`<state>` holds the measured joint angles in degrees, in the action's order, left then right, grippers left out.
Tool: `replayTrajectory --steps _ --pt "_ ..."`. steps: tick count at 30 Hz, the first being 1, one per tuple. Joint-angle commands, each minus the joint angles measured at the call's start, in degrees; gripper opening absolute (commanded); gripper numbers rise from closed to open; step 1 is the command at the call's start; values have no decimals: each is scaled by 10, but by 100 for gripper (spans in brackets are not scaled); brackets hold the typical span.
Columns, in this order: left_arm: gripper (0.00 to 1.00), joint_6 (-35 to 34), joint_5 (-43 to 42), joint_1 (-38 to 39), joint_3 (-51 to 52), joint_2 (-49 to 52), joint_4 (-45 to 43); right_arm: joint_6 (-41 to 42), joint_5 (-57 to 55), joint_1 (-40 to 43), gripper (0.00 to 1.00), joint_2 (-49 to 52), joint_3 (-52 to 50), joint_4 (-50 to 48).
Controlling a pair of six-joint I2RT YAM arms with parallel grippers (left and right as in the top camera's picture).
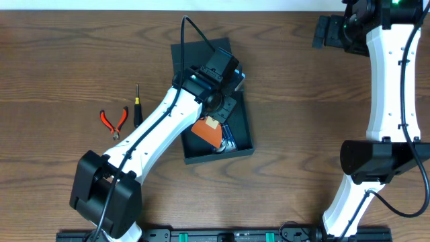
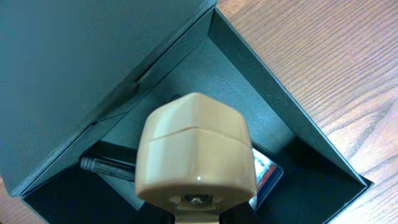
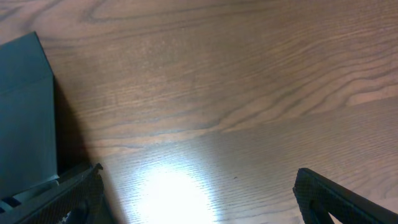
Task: Pack container
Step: 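Carry the scraper with the left gripper into the black box, then release the scraper and withdraw the left gripper toward the pliers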
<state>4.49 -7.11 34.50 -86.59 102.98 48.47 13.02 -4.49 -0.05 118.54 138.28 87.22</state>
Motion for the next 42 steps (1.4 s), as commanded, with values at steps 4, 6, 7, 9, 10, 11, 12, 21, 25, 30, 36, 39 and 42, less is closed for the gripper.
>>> replayTrajectory --steps 4,6,7,9,10,11,12,21,25,30,36,39,42 --pt "17 -5 0 -1 9 19 13 7 0 2 99 -6 6 0" --pt "35 -5 0 -1 9 25 19 7 0 2 99 -6 6 0" --pt "48 -5 0 -1 9 28 21 7 0 2 99 -6 6 0" --pt "60 -5 0 0 9 35 26 7 0 2 99 -6 6 0" --pt "62 -5 0 0 9 36 27 7 0 2 99 -6 6 0" --pt "64 -5 0 0 9 37 27 7 0 2 99 -6 6 0" --pt "66 -5 0 0 9 37 27 7 0 2 99 -6 6 0" --pt "80 -5 1 0 9 37 27 7 0 2 99 -6 6 0" --pt "82 -4 7 0 9 41 23 7 0 2 99 -6 6 0" --pt "84 0 32 0 10 54 16 7 0 2 99 -6 6 0" --pt "84 -1 52 -2 10 83 14 7 0 2 99 -6 6 0" --pt "85 -3 52 -2 10 107 14 7 0 1 99 -6 6 0" --pt "85 -2 52 -2 10 125 7 7 0 1 99 -6 6 0"
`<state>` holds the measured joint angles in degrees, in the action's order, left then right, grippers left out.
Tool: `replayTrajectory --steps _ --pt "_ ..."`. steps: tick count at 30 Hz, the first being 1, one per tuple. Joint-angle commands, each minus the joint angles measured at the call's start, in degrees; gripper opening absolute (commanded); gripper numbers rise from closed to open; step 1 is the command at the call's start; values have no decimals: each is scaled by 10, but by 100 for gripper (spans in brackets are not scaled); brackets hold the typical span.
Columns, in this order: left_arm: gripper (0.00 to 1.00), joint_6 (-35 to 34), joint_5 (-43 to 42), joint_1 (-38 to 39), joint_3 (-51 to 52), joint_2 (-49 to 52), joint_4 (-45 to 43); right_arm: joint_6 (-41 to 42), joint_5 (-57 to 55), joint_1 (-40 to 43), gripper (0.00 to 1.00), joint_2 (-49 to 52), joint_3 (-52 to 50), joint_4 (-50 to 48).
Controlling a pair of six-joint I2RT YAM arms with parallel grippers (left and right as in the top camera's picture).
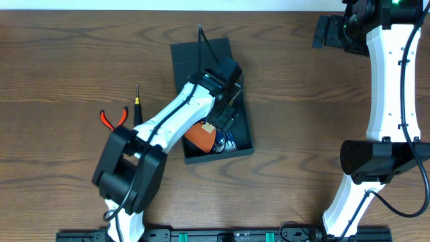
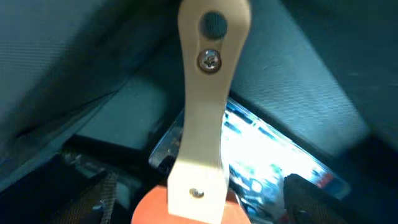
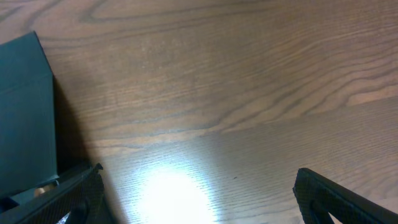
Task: Pack container
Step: 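Release the scraper and withdraw the left gripper toward the pliers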
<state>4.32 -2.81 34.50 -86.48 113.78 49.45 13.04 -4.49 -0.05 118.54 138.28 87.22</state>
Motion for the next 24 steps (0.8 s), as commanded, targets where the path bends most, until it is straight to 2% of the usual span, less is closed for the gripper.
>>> replayTrajectory --steps 1,8,20,24 --pt "85 0 9 -2 9 21 -7 6 0 1 99 -6 6 0" --pt "85 43 9 -2 9 24 -36 7 0 1 99 -6 6 0" --pt "85 114 -32 5 6 24 -27 6 0 1 99 -6 6 0" --pt "86 116 -31 7 -3 24 -16 7 0 1 99 -6 6 0"
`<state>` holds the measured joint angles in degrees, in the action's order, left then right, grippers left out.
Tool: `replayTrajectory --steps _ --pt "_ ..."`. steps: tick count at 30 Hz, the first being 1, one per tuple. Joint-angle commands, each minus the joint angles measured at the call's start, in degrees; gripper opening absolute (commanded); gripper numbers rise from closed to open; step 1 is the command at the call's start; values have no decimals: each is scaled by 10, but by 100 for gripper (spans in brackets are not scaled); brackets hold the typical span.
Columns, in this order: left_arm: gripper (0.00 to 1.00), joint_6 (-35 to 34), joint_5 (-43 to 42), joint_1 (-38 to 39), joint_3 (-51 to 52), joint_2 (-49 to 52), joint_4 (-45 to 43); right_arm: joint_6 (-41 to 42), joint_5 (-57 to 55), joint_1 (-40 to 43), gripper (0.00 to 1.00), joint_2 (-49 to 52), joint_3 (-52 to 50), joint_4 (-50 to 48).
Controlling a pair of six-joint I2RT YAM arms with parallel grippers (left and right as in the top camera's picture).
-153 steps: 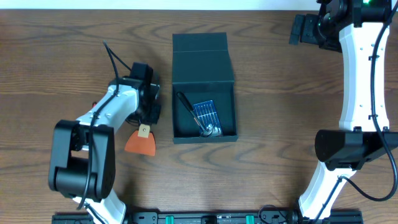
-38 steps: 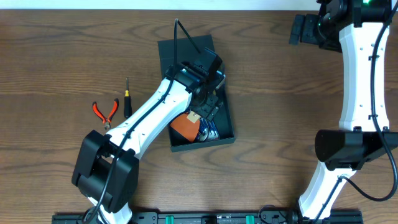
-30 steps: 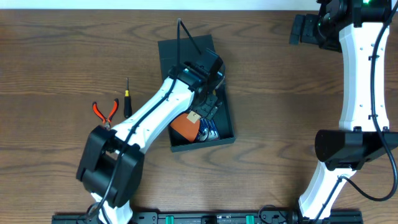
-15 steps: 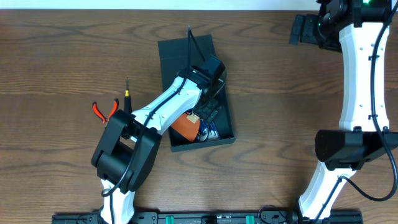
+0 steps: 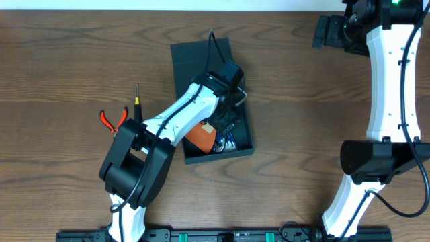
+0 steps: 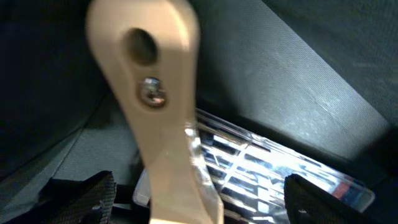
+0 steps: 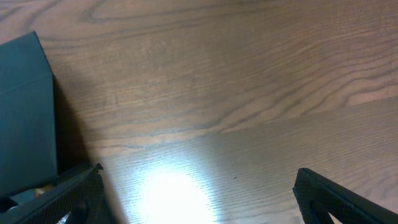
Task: Pack container
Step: 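Release the scraper and withdraw the left gripper toward the pliers, then move the left gripper over the yellow-and-black screwdriver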
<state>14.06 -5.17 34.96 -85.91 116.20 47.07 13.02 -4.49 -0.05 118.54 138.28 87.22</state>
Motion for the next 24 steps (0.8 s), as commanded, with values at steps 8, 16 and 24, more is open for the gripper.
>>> replayTrajectory --steps 8,16,24 --pt "89 -5 46 1 -89 -2 55 7 0 1 99 -6 6 0" --pt "89 -93 60 -19 -189 -2 120 7 0 1 99 -6 6 0" --pt "90 -294 108 -113 -202 -20 214 7 0 1 99 -6 6 0"
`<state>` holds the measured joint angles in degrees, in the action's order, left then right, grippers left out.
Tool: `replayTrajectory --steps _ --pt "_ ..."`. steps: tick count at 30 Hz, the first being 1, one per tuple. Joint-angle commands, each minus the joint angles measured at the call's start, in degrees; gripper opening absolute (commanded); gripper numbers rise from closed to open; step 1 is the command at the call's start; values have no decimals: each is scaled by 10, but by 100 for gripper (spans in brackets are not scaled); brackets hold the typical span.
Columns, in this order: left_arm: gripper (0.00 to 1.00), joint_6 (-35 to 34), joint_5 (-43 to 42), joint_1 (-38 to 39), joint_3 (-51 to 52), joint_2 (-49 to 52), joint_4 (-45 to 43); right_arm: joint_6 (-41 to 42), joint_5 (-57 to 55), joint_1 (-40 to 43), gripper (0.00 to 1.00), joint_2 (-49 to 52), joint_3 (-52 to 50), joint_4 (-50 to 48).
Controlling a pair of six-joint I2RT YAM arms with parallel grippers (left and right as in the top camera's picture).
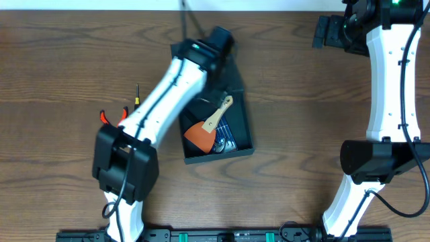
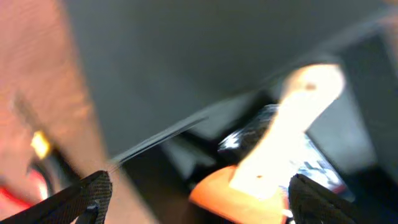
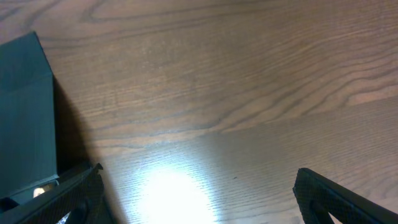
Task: Pack container
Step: 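Move the left gripper over the yellow-and-black screwdriver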
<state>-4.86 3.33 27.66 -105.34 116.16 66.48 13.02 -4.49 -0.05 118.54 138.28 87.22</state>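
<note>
The black box [image 1: 243, 128] lies open at mid-table, its lid [image 1: 195, 57] folded back toward the far side. Inside rests an orange scraper [image 1: 201, 133] with a tan handle [image 2: 298, 106], on top of a shiny blue packet [image 1: 227, 140]. My left gripper [image 1: 215, 40] hangs over the lid, open and empty; in the blurred left wrist view its fingertips [image 2: 84, 196] stand wide apart above the scraper [image 2: 227, 194]. My right gripper [image 1: 328, 31] is open over bare wood at the far right; its fingertips [image 3: 339, 193] are spread wide.
Red-handled pliers [image 1: 107, 119] and a thin screwdriver [image 1: 137, 94] lie on the table left of the box, partly under my left arm. The box lid [image 3: 25, 106] shows at the left of the right wrist view. The table is brown wood [image 1: 302, 101].
My left gripper was low inside the box with the scraper handle between its open fingers. Now it is higher, back over the lid, and the scraper lies in the box.
First the scraper handle was close under my left wrist above the open box. Then the left gripper was down in the box, fingers apart, with the scraper on the packet. Now it is clear of the box. The right arm has stayed still throughout.
</note>
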Motion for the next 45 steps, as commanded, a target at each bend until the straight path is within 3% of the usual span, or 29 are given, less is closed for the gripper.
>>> replayTrajectory --steps 1,7,19,28,45 --pt "89 -119 23 -54 -8 -22 28 7 0 1 99 -6 6 0" --pt "90 -161 21 -118 -8 -30 80 7 0 1 99 -6 6 0" --pt "93 -181 21 -162 18 -30 101 7 0 1 99 -6 6 0" --pt "94 -182 16 -179 85 -30 75 7 0 1 99 -6 6 0" --pt "94 -136 -131 -176 158 -30 -53 7 0 1 99 -6 6 0"
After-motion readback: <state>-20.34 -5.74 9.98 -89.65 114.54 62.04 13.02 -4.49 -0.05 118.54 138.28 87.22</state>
